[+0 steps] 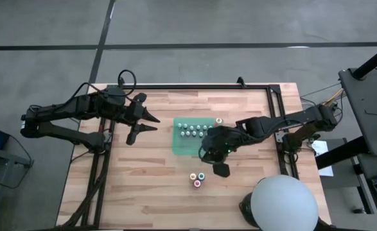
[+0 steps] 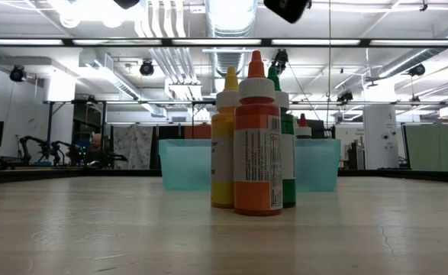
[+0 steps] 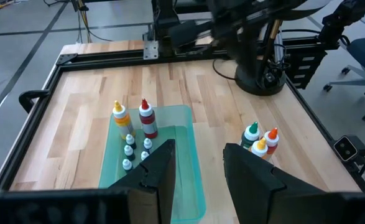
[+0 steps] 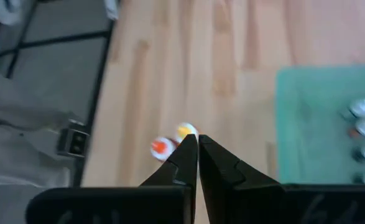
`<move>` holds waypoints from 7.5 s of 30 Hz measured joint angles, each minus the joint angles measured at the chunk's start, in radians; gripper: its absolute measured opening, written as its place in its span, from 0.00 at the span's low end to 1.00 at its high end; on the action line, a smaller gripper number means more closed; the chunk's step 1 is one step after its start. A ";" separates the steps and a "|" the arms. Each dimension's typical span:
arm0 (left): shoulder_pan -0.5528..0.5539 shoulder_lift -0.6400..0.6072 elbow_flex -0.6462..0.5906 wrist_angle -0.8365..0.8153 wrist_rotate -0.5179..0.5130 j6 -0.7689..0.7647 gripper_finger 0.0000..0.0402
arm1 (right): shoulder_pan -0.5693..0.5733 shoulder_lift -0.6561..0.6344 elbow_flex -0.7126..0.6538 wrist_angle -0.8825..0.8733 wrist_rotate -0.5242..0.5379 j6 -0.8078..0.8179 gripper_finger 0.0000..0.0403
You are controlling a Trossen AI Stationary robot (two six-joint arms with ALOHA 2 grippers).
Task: Pick & Place food coloring
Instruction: Put the big green food coloring bottle into the green container
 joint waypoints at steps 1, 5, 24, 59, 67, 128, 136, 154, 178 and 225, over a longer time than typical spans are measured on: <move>0.000 0.000 0.000 0.000 0.000 0.000 0.27 | 0.008 0.000 0.000 0.018 -0.002 0.000 0.02; 0.000 0.000 0.000 0.000 0.000 0.000 0.27 | 0.029 0.000 0.000 0.066 -0.005 -0.001 0.02; 0.000 0.000 0.000 0.000 0.000 0.000 0.27 | 0.053 0.005 0.013 0.013 -0.003 0.050 0.25; 0.000 0.000 0.000 -0.019 0.000 -0.015 0.27 | 0.089 0.135 0.225 -0.235 -0.048 -0.015 0.48; 0.000 0.000 -0.001 -0.036 0.000 -0.018 0.27 | 0.088 0.179 0.237 -0.254 -0.045 -0.129 0.48; 0.000 0.000 -0.001 -0.049 0.000 -0.027 0.27 | 0.067 0.553 0.511 -0.562 -0.017 -0.344 0.48; 0.000 0.000 0.000 -0.056 0.000 -0.027 0.27 | 0.067 0.553 0.444 -0.508 -0.017 -0.348 0.48; 0.000 0.000 0.000 -0.056 0.000 -0.026 0.27 | 0.069 0.552 0.415 -0.446 -0.017 -0.346 0.46; 0.000 0.000 -0.036 -0.052 -0.004 -0.026 0.27 | 0.069 0.546 0.454 -0.509 -0.014 -0.306 0.23; 0.000 0.000 -0.037 -0.051 -0.003 -0.007 0.27 | 0.054 0.521 0.588 -0.694 -0.056 0.077 0.29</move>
